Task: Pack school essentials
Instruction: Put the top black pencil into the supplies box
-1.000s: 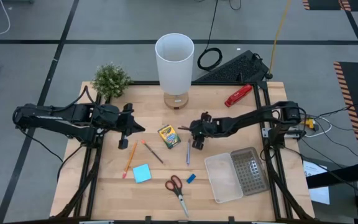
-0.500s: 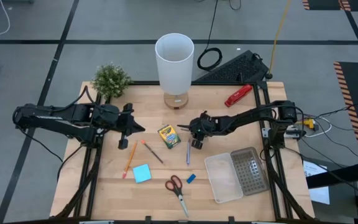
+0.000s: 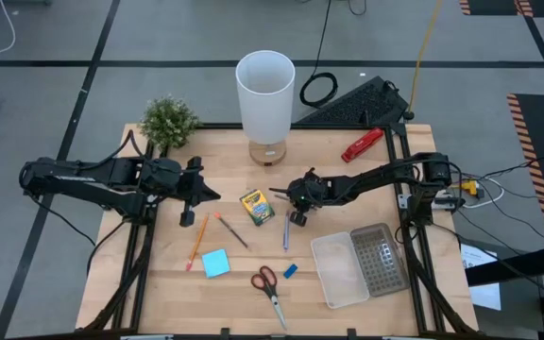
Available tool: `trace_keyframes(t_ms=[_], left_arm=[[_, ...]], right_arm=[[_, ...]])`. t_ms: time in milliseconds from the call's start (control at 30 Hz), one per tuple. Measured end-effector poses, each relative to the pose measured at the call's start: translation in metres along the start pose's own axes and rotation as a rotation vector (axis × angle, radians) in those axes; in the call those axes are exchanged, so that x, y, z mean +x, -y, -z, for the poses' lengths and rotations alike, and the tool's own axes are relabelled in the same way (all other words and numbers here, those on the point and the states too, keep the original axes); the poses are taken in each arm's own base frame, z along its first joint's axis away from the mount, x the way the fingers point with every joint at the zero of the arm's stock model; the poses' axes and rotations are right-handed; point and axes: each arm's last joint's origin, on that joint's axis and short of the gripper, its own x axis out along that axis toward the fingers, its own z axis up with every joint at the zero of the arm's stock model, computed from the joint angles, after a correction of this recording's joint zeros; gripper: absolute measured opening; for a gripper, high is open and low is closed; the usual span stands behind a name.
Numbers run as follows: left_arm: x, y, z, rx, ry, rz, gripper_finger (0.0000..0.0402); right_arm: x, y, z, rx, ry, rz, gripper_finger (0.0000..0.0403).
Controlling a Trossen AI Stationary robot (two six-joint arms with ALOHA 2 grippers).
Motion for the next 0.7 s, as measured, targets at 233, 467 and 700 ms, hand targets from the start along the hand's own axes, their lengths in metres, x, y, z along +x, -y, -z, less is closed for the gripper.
trace_keyframes(t_ms=[233, 467, 700], left_arm=[[0.000, 0.000, 0.000, 0.000, 0.000, 0.000, 0.0017], [0.000, 0.000, 0.000, 0.000, 0.000, 0.001, 0.0017], [0.000, 0.000, 0.000, 0.001, 0.000, 0.001, 0.0017]], right_arm=[[-0.007, 0.001, -0.002, 0.003, 0.009, -0.001, 0.0019], [-0.011, 0.001, -0.005, 0.007, 0.030, -0.007, 0.0019], [-0.017, 0.000, -0.008, 0.041, 0.046, -0.015, 0.0019]])
